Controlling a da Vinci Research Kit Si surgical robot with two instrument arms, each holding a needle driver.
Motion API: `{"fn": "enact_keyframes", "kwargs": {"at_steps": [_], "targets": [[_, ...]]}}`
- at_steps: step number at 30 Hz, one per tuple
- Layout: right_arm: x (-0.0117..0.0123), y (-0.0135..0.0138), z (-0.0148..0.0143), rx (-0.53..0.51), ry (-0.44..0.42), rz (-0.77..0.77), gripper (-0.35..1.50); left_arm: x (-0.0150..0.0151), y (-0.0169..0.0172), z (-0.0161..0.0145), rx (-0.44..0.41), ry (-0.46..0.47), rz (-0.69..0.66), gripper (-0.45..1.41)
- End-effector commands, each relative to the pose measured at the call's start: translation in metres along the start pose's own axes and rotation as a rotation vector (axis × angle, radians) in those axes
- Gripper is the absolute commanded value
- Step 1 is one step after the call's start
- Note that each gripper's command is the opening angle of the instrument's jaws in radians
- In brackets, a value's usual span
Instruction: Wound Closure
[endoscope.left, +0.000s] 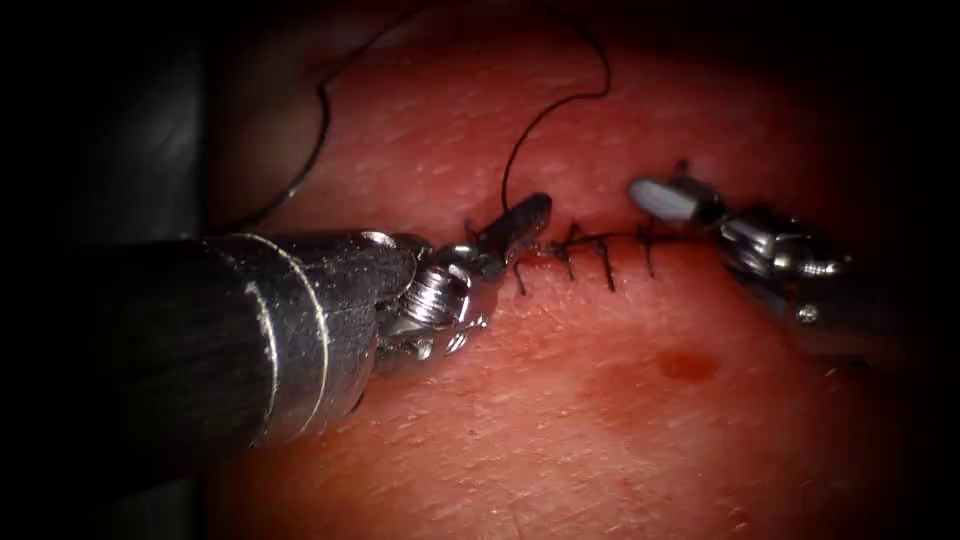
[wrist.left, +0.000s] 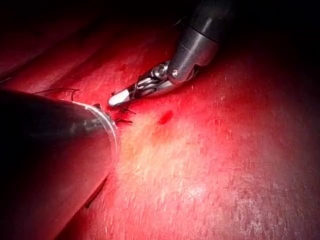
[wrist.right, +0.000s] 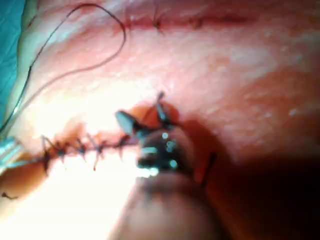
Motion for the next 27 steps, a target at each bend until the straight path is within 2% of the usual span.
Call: {"fn": "enact_keyframes", "kwargs": {"at_steps": [1, 6, 9, 10, 11, 12, 13, 18, 27], "targets": [[-0.0012, 0.0004, 0.0009, -0.026, -0.005, -0.03, 1.16, 0.0003, 0.0006, 0.0006, -0.001, 0.003, -0.001, -0.45], [-0.0017, -0.0001, 0.0014, -0.046, 0.004, -0.062, 1.11, 0.0004, 0.0007, 0.0005, 0.001, 0.005, 0.0, -0.45], [-0.0018, -0.0006, 0.0019, -0.052, 0.007, -0.089, 0.99, 0.0004, 0.0008, 0.0004, -0.002, 0.005, 0.001, -0.45], [-0.0018, -0.0007, 0.002, -0.055, 0.006, -0.094, 0.86, 0.0004, 0.0008, 0.0004, -0.002, 0.005, 0.001, -0.45], [-0.0017, -0.0009, 0.0021, -0.053, 0.018, -0.097, 0.51, 0.0003, 0.0008, 0.0002, -0.005, 0.006, 0.002, -0.45], [-0.0016, -0.0009, 0.0021, -0.068, 0.033, -0.099, -0.12, 0.0003, 0.0009, 0.0002, -0.005, 0.007, 0.003, -0.45], [-0.0015, -0.001, 0.0021, -0.086, 0.043, -0.114, -0.35, 0.0002, 0.0009, 0.0002, -0.005, 0.007, 0.003, -0.45], [-0.0009, -0.0016, 0.002, -0.12, 0.084, -0.168, -0.35, 0.0001, 0.001, 0.0001, -0.004, 0.008, 0.004, -0.45], [0.0, -0.0041, -0.0016, -0.09, 0.153, -0.287, -0.35, -0.0017, 0.0009, 0.0014, -0.021, 0.001, 0.01, -0.45]]}}
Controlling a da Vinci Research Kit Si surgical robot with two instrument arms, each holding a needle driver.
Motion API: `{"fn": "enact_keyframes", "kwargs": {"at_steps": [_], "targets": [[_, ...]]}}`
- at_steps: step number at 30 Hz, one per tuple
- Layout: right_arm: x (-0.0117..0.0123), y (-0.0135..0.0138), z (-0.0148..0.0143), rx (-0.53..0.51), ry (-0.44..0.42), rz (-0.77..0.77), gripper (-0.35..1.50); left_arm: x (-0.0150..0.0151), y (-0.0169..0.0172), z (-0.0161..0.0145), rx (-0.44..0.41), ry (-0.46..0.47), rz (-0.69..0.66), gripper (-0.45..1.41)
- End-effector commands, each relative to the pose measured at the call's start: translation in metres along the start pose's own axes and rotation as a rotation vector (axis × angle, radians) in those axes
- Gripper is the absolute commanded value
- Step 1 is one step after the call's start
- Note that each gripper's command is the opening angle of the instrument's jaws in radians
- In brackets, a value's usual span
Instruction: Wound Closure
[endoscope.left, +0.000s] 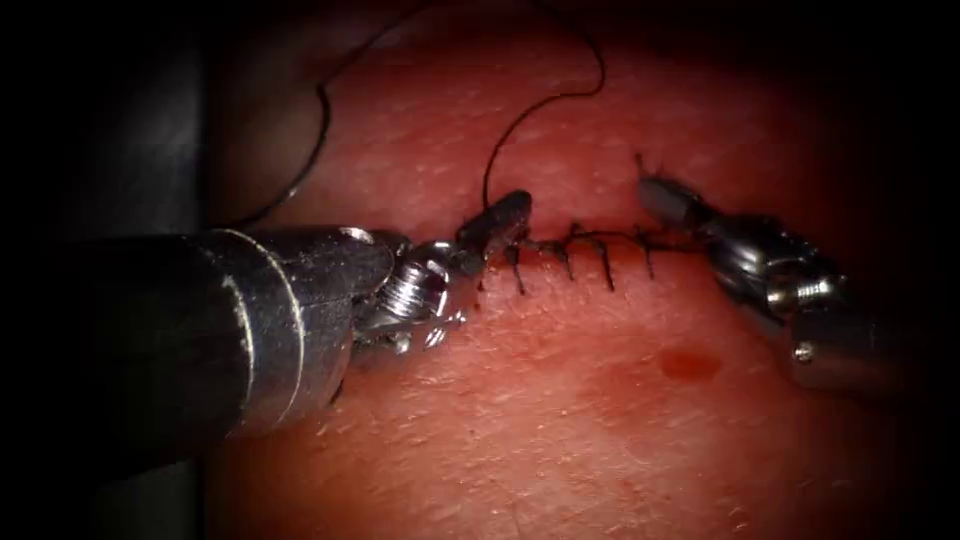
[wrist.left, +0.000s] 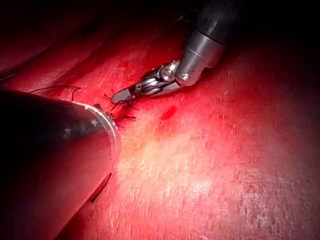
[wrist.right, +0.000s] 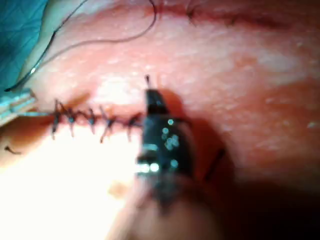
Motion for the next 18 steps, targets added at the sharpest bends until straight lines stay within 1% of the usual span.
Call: {"fn": "enact_keyframes", "kwargs": {"at_steps": [1, 2, 3, 8, 10, 14, 18], "targets": [[-0.0011, -0.001, -0.0006, 0.008, 0.002, -0.009, -0.35, -0.0001, 0.0005, 0.0011, -0.003, -0.003, 0.003, -0.45], [-0.001, -0.0013, -0.001, 0.015, 0.005, -0.013, -0.35, -0.0005, 0.0003, 0.0016, -0.006, -0.009, 0.001, -0.45], [-0.0009, -0.0019, -0.0017, 0.027, 0.009, -0.022, -0.35, -0.0015, 0.0, 0.0028, -0.011, -0.021, 0.004, -0.45], [-0.0012, -0.0029, -0.0028, 0.061, 0.026, -0.054, -0.35, -0.0044, 0.0, 0.0062, -0.038, -0.049, 0.005, -0.45], [-0.0014, -0.0035, -0.0031, 0.081, 0.03, -0.089, -0.35, -0.0067, 0.0004, 0.0096, -0.069, -0.068, 0.012, -0.45], [-0.0018, -0.0039, -0.0034, 0.104, 0.04, -0.107, -0.35, -0.0093, 0.0007, 0.0129, -0.088, -0.081, 0.018, -0.45], [-0.0022, -0.0042, -0.0037, 0.119, 0.044, -0.128, -0.35, -0.0118, 0.0002, 0.0161, -0.093, -0.096, 0.015, -0.45]]}}
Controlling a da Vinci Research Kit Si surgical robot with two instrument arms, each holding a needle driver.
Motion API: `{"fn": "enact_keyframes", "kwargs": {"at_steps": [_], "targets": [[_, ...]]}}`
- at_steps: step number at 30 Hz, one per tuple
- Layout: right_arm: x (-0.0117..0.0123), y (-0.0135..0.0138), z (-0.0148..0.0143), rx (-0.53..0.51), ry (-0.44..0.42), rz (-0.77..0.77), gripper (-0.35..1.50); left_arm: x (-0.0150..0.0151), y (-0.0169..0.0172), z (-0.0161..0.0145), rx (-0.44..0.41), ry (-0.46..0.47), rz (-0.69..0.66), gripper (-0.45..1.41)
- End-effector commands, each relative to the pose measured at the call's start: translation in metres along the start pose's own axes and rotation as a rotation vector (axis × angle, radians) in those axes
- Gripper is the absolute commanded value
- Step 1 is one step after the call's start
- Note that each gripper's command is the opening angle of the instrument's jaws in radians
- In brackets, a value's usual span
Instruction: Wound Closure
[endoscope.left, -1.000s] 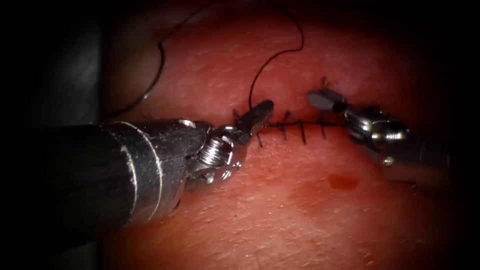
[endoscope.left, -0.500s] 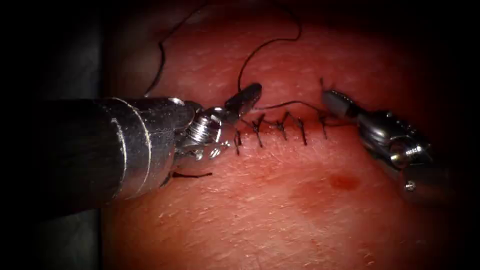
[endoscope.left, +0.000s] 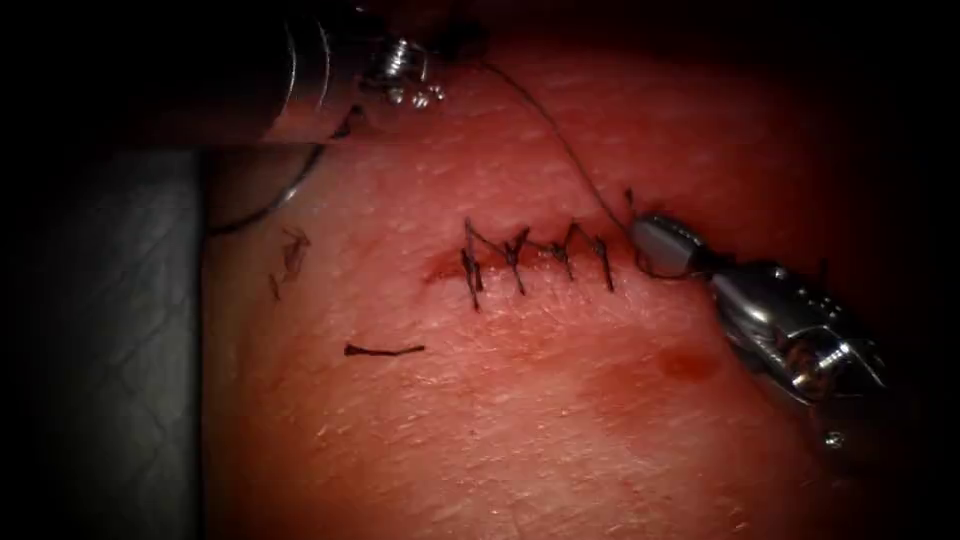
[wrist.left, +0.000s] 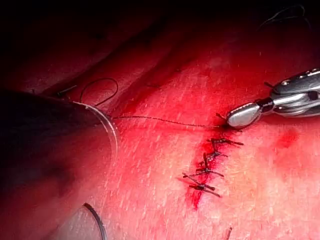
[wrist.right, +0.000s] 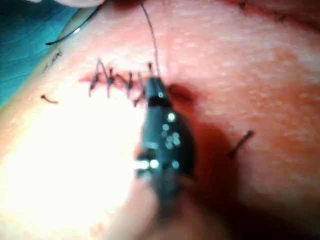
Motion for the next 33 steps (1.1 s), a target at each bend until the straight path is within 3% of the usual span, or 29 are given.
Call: {"fn": "enact_keyframes", "kwargs": {"at_steps": [1, 8, 23, 33], "targets": [[-0.0016, -0.0007, 0.0, 0.009, -0.005, -0.005, -0.35, -0.0001, 0.0001, 0.0014, -0.001, -0.004, 0.003, -0.45], [-0.0026, -0.0015, -0.0008, 0.047, -0.014, -0.044, -0.35, -0.0029, -0.0017, 0.0071, -0.004, -0.019, -0.028, -0.45], [-0.0036, -0.0009, -0.0011, 0.112, -0.03, -0.176, -0.35, -0.0069, -0.0037, 0.0141, -0.02, -0.033, -0.056, -0.45], [-0.004, 0.0005, -0.0024, 0.265, 0.046, -0.568, -0.35, -0.0077, -0.0034, 0.0171, -0.031, -0.045, -0.061, -0.45]]}}
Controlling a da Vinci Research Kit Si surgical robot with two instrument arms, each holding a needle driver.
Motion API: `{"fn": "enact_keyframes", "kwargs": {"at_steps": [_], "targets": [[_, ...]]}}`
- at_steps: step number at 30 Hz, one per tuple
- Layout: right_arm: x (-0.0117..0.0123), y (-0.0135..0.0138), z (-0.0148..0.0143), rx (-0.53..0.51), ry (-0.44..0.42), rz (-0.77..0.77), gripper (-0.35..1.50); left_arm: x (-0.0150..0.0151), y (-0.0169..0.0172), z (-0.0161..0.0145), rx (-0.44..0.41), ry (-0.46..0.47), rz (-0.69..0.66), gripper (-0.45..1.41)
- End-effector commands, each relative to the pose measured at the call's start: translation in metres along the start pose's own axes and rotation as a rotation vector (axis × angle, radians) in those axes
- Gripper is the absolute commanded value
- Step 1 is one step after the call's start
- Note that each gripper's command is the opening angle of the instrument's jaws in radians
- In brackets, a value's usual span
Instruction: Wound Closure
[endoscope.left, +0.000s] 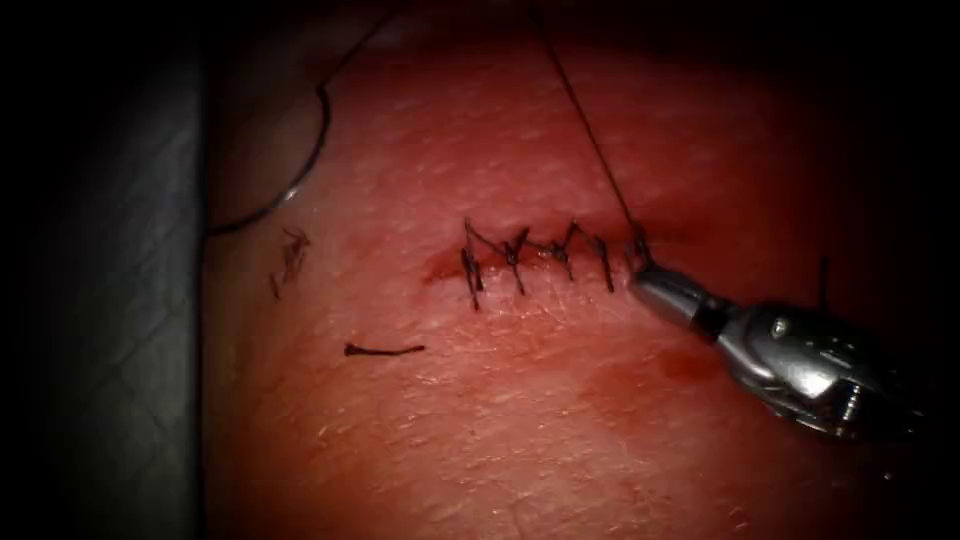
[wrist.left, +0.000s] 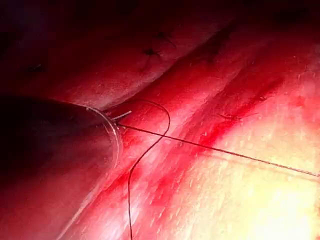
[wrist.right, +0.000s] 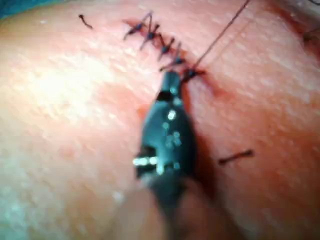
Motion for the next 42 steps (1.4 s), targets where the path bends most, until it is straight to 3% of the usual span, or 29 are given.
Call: {"fn": "enact_keyframes", "kwargs": {"at_steps": [1, 12, 30, 33, 34, 35, 36, 37, 41, 42], "targets": [[-0.0009, -0.0004, -0.0001, 0.021, 0.012, -0.059, -0.35, 0.0002, 0.0001, 0.001, -0.001, -0.001, 0.001, -0.45], [-0.0004, -0.0021, -0.0001, 0.173, 0.11, -0.238, -0.35, -0.0007, -0.0002, 0.0027, 0.002, -0.006, -0.002, -0.45], [-0.0014, -0.0027, 0.0001, 0.178, 0.088, -0.253, -0.35, -0.001, -0.0002, 0.0034, 0.002, -0.023, -0.012, -0.45], [-0.0012, -0.0028, 0.0, 0.183, 0.083, -0.151, -0.35, -0.0005, -0.0001, 0.003, -0.001, -0.01, -0.03, -0.45], [-0.001, -0.0028, 0.0, 0.175, 0.093, -0.136, -0.18, -0.0004, 0.0, 0.0028, -0.001, -0.005, -0.03, -0.45], [-0.0008, -0.0027, 0.0, 0.159, 0.097, -0.108, 0.51, -0.0002, 0.0001, 0.0025, -0.002, 0.001, -0.036, -0.45], [-0.0004, -0.0026, -0.0001, 0.134, 0.119, -0.094, 0.96, 0.0003, 0.0, 0.0016, -0.006, 0.016, -0.045, -0.45], [-0.0002, -0.0026, -0.0003, 0.13, 0.129, -0.091, 1.03, 0.0004, -0.0001, 0.0011, -0.01, 0.022, -0.053, -0.45], [0.0004, -0.0027, -0.0009, 0.14, 0.118, -0.089, 1.01, 0.001, -0.0016, -0.0011, -0.031, 0.061, -0.109, -0.45], [0.0006, -0.0026, -0.001, 0.141, 0.117, -0.087, 1.14, 0.0012, -0.0023, -0.0019, -0.029, 0.078, -0.135, -0.45]]}}
